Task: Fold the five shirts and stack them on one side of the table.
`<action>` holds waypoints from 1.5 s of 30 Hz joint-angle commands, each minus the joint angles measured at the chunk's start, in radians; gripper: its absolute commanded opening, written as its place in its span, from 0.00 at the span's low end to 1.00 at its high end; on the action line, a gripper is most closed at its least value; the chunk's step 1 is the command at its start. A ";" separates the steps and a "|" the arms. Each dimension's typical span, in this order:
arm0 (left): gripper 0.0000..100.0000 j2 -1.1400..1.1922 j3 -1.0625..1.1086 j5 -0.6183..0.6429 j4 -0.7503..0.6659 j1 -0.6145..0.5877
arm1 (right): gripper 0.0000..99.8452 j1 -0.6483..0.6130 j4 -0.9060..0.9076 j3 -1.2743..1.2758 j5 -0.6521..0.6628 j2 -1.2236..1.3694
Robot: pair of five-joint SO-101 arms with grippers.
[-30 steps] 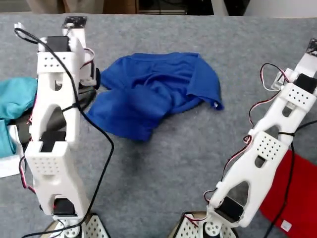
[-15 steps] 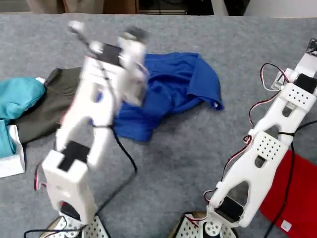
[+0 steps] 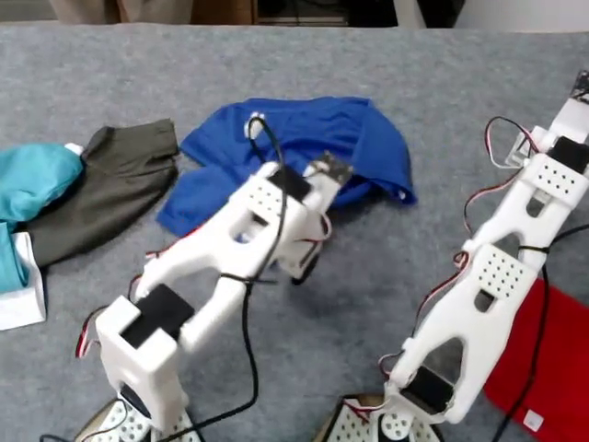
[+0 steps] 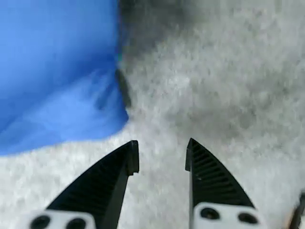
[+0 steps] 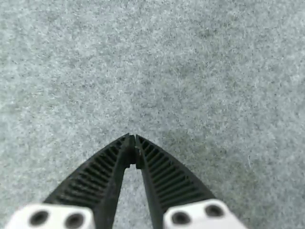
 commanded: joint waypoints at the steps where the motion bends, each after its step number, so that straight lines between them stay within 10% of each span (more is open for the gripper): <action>1: 0.17 -0.035 0.018 0.009 -0.115 -0.114 | 0.01 0.005 -0.015 -0.048 -0.003 -0.010; 29: 0.02 -0.033 -0.152 0.014 -0.222 -0.710 | 0.01 0.005 -0.014 -0.048 -0.003 -0.010; 45: 0.02 -0.013 -0.410 0.258 -0.152 -0.726 | 0.01 -0.004 -0.012 -0.048 -0.003 -0.010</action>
